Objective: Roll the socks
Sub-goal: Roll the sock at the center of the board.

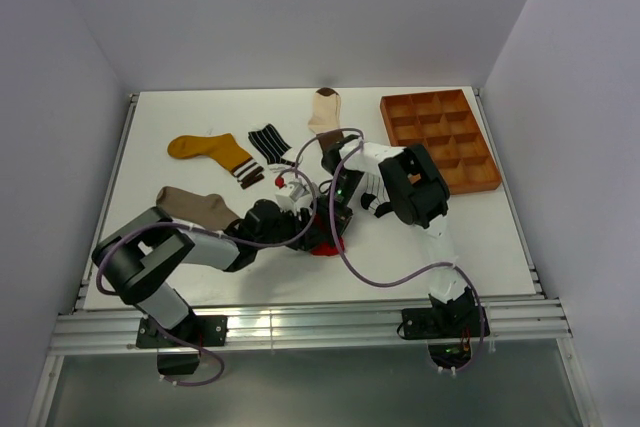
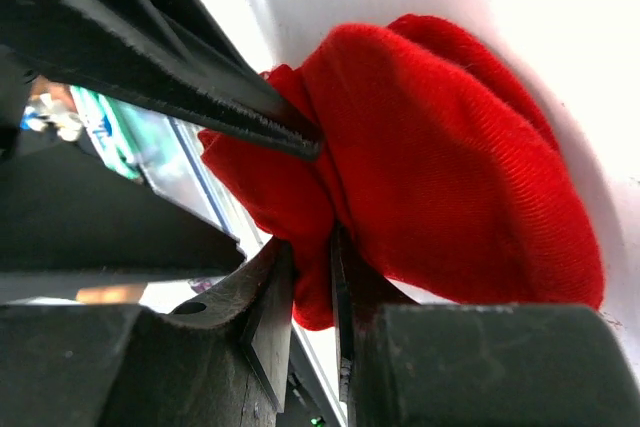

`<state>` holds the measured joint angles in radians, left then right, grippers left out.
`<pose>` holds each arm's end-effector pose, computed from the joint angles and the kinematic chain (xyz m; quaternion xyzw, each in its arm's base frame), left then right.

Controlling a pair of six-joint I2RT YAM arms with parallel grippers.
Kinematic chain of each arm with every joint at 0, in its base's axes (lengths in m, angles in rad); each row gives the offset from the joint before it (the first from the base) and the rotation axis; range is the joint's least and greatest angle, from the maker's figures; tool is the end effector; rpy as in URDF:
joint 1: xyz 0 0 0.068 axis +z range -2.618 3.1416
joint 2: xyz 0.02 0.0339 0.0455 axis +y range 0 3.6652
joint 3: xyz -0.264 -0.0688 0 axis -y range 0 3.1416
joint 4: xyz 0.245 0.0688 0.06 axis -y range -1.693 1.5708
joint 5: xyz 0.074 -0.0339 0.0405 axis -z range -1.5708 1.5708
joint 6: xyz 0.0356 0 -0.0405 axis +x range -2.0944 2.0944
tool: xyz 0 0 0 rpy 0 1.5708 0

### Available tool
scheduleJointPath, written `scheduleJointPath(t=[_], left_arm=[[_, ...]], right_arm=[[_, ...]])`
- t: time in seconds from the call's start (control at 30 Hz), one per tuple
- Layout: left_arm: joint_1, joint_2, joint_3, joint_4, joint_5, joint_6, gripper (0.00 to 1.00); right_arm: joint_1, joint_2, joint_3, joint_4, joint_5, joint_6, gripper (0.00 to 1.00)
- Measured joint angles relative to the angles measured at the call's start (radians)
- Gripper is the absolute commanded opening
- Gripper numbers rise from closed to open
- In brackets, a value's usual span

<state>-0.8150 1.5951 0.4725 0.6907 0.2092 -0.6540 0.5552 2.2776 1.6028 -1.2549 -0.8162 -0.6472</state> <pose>0.1904 -0.2128 0.1371 0.1235 0.8304 -0.4246 0.3390 0.3141 0.2253 0.1159 0.4524 -0.7848 -0.3976 0.1457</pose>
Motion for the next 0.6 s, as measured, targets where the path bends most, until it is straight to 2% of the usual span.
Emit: scheduleJointPath(t=[0.3,0.4,0.47,0.5,0.6], left_arm=[[-0.001,0.079,-0.06,0.165,0.082,-0.05,0.5],[0.0,0.094,-0.064,0.188,0.082,-0.069,0.47],[0.0,0.1,-0.064,0.191,0.081,-0.079,0.38],[0.0,0.104,-0.064,0.192,0.081,-0.091,0.27],[0.0,0.105,-0.058,0.181,0.077,-0.117,0.07]], right_arm=[[-0.019,0.024,0.007,-0.031,-0.013,0.022,0.2],[-0.022,0.026,0.007,-0.033,-0.012,0.03,0.21],[-0.023,0.026,0.007,-0.034,-0.011,0.036,0.22],[-0.024,0.026,0.007,-0.033,-0.009,0.04,0.26],[-0.024,0.025,0.006,-0.028,-0.007,0.056,0.3]])
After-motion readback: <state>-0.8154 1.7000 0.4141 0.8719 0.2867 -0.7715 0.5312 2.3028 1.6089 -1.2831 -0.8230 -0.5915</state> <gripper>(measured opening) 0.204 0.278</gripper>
